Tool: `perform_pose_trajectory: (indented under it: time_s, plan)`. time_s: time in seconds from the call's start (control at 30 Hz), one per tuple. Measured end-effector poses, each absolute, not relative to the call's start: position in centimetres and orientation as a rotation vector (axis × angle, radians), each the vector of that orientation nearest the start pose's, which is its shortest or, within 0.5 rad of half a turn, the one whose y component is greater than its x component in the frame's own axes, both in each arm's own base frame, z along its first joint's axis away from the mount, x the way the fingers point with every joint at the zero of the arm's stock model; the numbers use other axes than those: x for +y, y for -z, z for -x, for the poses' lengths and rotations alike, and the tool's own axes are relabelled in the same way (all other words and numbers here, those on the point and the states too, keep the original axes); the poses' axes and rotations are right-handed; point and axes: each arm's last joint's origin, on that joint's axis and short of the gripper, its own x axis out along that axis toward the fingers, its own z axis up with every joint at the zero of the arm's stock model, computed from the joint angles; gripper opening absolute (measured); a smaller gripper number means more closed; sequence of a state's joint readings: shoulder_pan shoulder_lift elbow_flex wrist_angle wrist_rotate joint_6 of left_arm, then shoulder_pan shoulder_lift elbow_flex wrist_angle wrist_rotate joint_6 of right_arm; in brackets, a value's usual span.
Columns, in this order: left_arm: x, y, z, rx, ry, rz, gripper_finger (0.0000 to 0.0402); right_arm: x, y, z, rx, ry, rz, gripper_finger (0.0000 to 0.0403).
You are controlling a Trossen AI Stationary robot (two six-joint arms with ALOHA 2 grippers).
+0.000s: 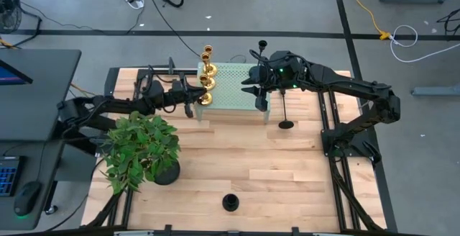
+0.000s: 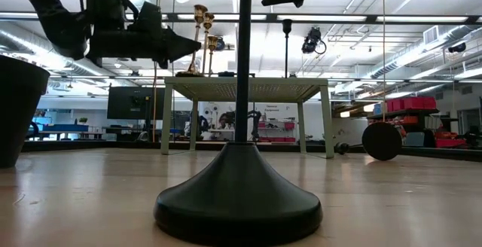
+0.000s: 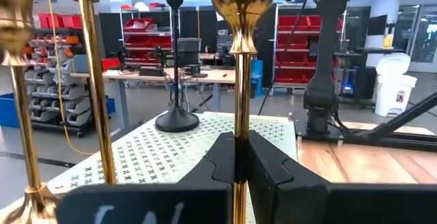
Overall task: Pick & Place candle stick holders
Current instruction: Put the gold candle holder on the shelf
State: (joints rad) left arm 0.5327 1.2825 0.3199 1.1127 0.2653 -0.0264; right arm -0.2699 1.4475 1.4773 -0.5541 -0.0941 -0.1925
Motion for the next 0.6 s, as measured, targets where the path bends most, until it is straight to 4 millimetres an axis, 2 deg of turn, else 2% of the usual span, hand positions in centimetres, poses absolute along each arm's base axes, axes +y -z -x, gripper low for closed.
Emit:
perform_pose_trajectory:
  time_s: [0.4, 0.6]
  plan:
    - [11.4, -19.2, -20.9, -0.149, -0.263, -0.019, 0.0017, -8.4, -38.4, -30.3, 0.532, 0.127, 0.097, 0.0105]
    - [11.4, -19.1, -20.9, -0.143, -0.263, -0.004, 0.0045, -8.5, -38.4, -30.3, 0.533, 0.130, 0.097, 0.0105]
